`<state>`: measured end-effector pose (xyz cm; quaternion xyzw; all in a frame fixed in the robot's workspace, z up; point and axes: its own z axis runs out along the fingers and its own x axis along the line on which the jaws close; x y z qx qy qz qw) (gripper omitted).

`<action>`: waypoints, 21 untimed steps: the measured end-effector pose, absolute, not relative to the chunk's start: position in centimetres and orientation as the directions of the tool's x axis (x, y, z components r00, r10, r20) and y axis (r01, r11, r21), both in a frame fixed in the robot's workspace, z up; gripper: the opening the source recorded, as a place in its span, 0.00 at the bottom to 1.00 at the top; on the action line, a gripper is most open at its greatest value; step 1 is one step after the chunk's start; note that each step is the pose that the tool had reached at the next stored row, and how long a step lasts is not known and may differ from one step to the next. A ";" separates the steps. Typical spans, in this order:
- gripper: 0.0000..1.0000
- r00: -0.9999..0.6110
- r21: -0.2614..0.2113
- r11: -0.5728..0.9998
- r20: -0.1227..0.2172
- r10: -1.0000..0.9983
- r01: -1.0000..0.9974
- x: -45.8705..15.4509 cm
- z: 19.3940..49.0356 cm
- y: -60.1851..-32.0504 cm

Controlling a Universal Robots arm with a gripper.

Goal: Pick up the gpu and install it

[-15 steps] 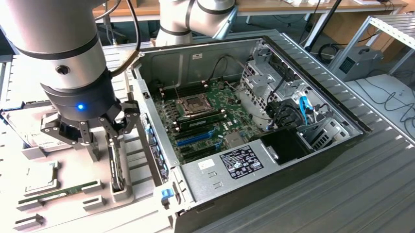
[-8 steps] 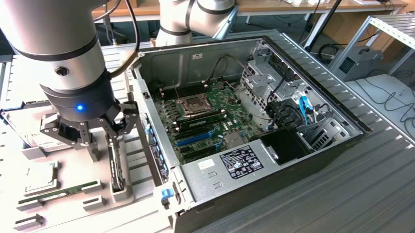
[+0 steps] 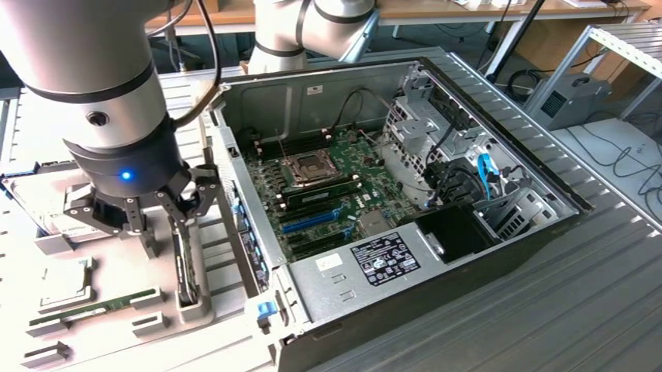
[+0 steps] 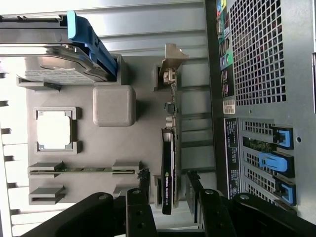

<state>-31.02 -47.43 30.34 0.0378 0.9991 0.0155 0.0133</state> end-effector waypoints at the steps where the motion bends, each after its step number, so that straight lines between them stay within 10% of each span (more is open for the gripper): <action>1: 0.42 -0.997 0.032 0.997 -0.025 0.076 0.075 -31.0 30.3 -47.4; 21: 0.42 -0.997 0.031 0.997 -0.025 0.076 0.075 -31.3 29.5 -47.4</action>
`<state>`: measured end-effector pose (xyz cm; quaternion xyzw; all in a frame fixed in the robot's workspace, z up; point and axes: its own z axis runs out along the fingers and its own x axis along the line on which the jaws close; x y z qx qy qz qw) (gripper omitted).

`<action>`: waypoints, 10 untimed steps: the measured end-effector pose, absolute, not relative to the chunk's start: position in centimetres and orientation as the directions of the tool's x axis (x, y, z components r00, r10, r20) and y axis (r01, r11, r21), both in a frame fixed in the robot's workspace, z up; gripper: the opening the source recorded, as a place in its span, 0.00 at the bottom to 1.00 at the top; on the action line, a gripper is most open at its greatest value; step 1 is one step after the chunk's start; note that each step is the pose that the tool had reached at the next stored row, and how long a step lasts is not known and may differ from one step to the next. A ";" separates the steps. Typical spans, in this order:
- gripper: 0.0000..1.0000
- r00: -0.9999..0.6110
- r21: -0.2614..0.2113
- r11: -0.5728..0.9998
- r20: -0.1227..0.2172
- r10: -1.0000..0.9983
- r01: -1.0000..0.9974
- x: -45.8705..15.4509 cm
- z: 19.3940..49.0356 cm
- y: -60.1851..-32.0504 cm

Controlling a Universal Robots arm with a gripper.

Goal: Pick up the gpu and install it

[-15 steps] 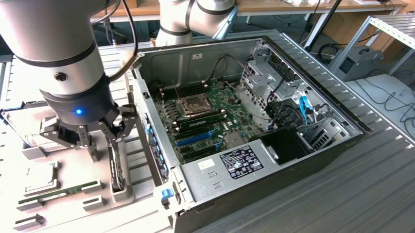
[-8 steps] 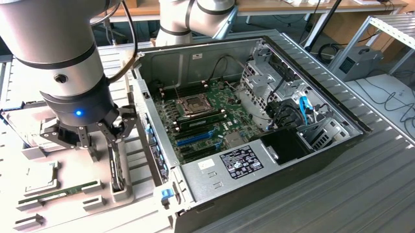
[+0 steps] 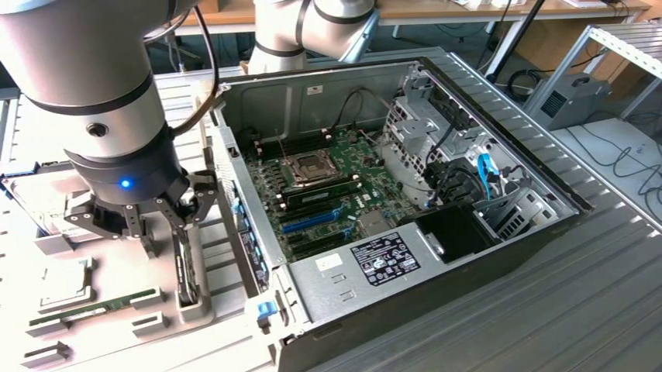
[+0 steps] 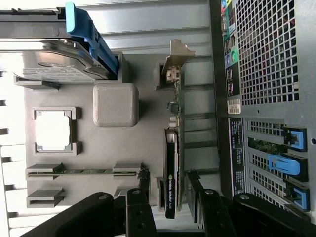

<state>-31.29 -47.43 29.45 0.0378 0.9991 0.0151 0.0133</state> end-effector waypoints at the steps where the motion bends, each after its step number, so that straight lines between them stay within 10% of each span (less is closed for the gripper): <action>1: 0.42 -0.997 0.031 0.997 -0.025 0.076 0.075 -31.3 29.4 -47.4; 10: 0.42 -0.997 0.031 0.997 -0.025 0.076 0.075 -31.3 29.1 -47.4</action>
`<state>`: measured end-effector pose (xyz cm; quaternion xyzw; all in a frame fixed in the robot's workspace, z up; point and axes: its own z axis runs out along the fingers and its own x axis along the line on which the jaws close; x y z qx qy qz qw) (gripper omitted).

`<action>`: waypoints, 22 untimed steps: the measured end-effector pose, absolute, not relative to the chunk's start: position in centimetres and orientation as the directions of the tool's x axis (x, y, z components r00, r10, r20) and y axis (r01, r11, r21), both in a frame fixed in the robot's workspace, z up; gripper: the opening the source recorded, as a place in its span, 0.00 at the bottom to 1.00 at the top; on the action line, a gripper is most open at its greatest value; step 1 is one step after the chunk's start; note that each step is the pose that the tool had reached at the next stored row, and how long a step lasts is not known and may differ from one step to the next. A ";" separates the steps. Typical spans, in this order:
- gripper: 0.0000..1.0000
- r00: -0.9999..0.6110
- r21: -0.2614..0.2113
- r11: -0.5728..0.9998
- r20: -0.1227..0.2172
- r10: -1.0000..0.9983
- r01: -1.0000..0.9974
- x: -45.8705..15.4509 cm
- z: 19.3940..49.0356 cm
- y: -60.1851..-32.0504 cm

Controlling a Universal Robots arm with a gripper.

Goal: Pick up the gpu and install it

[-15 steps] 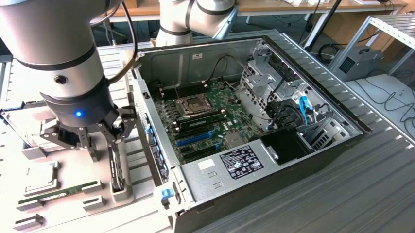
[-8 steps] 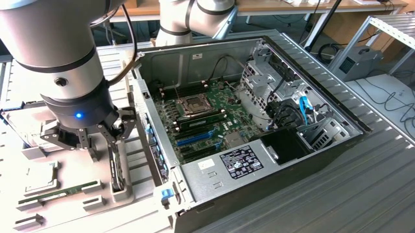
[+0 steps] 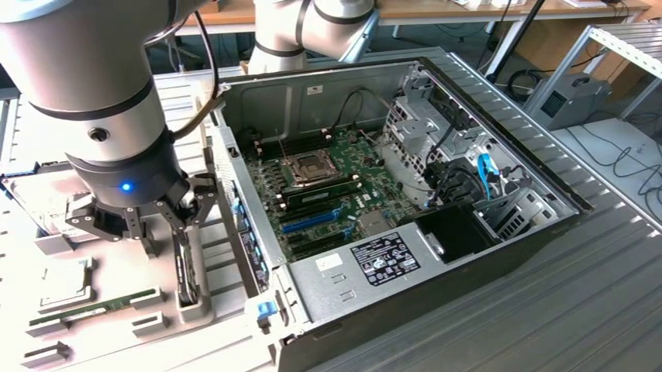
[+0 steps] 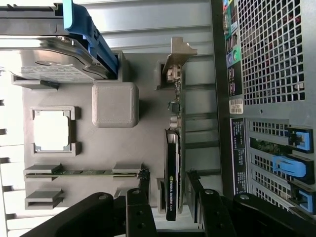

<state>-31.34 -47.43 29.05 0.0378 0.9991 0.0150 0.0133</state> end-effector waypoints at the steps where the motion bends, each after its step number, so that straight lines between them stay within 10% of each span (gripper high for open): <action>1: 0.42 -0.997 0.031 0.997 -0.026 0.076 0.075 -31.4 29.0 -47.4; 22: 0.42 -0.997 0.029 0.997 -0.026 0.076 0.075 -31.2 27.7 -47.4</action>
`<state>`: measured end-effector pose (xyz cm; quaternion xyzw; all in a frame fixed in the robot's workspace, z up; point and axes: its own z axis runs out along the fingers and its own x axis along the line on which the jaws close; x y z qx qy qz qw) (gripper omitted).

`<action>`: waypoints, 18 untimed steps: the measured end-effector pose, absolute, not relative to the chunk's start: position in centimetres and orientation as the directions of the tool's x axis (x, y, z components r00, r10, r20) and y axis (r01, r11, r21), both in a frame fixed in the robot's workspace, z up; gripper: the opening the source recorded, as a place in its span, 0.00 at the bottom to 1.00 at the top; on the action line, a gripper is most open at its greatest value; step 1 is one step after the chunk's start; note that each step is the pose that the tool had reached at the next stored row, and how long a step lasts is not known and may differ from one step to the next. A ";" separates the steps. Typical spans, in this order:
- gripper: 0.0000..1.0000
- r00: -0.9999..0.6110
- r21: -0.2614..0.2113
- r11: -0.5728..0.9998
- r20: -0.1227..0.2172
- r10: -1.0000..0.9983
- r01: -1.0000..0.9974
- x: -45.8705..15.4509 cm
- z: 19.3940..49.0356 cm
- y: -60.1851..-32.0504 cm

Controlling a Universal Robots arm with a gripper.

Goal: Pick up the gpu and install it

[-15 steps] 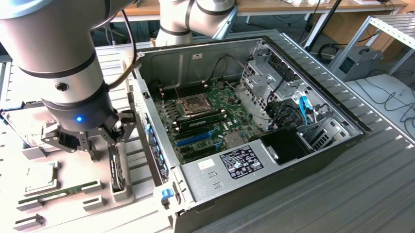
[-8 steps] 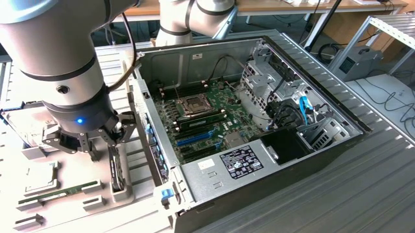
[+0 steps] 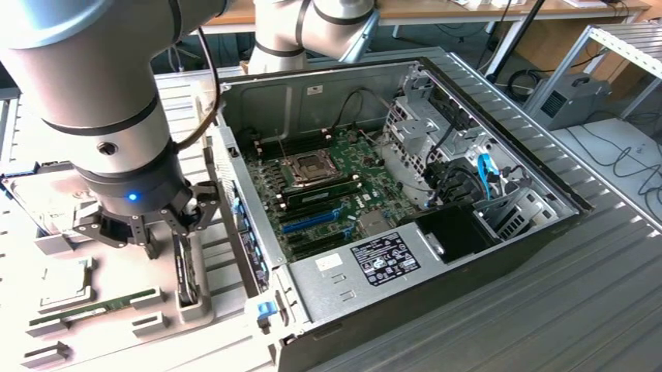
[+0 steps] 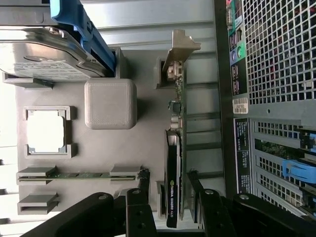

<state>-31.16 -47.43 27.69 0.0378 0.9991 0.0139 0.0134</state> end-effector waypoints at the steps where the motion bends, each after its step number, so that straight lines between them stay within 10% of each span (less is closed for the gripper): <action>1: 0.42 -0.997 0.029 0.997 -0.026 0.076 0.075 -31.1 27.6 -47.4; 18: 0.42 -0.997 0.015 0.997 -0.027 0.075 0.075 -30.7 25.8 -45.4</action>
